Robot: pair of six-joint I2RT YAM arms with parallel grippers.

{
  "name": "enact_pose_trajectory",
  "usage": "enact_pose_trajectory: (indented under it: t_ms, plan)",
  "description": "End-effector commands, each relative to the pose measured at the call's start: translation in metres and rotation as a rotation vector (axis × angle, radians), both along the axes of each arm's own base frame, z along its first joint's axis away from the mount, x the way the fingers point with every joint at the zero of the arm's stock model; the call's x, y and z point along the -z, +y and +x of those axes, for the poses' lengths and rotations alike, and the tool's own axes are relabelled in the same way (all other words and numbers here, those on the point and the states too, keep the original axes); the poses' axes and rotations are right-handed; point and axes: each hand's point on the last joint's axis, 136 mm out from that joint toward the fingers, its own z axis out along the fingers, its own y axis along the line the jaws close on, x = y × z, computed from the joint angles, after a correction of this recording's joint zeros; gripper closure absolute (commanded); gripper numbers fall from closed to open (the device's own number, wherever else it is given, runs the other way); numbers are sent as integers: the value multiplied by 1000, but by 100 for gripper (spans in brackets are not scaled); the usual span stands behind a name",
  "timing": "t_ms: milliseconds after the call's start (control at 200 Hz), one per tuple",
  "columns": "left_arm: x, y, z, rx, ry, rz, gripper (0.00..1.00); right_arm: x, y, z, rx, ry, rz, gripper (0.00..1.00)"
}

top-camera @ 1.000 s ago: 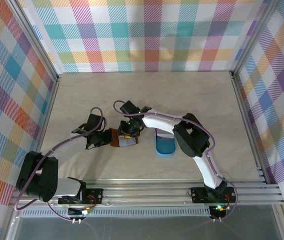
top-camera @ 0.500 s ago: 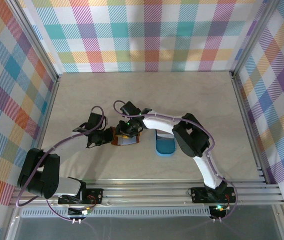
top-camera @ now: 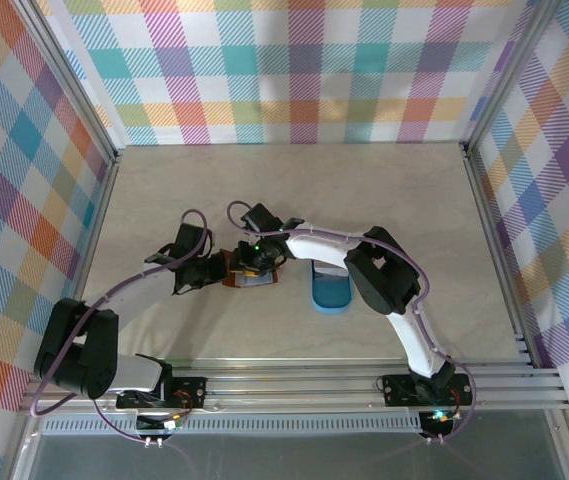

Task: Put the credit cards into the card holder

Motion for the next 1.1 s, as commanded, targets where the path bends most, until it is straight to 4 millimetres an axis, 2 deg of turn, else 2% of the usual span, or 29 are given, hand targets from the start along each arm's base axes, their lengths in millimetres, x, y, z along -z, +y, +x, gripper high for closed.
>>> enact_pose_trajectory:
  t_ms: [0, 185, 255, 475, 565, 835, 960, 1095]
  plan:
    - [-21, 1, 6, -21, -46, -38, 93, 8, 0, 0, 7, 13, -23, 63]
    - [-29, -2, 0, -50, -49, -95, 93, 5, 2, 1, 8, 6, -16, 63]
    - [-25, 1, -10, -63, -6, -93, 93, 3, 3, 3, 8, 3, -13, 63]
    - [-42, 3, -18, -75, -34, -113, 92, 2, 9, 5, 5, 5, 0, 63]
    - [-44, 7, -19, -85, -34, -94, 90, 1, 12, 4, -2, 5, 13, 63]
    - [-14, 7, -16, -71, 40, -51, 90, -16, 16, 1, -22, -16, 67, 63]
    - [-6, 10, -13, -73, 44, -19, 91, -28, 18, -1, -32, -22, 102, 63]
    - [-1, 14, -10, -70, 48, 14, 92, -29, 18, -2, -35, -16, 111, 63]
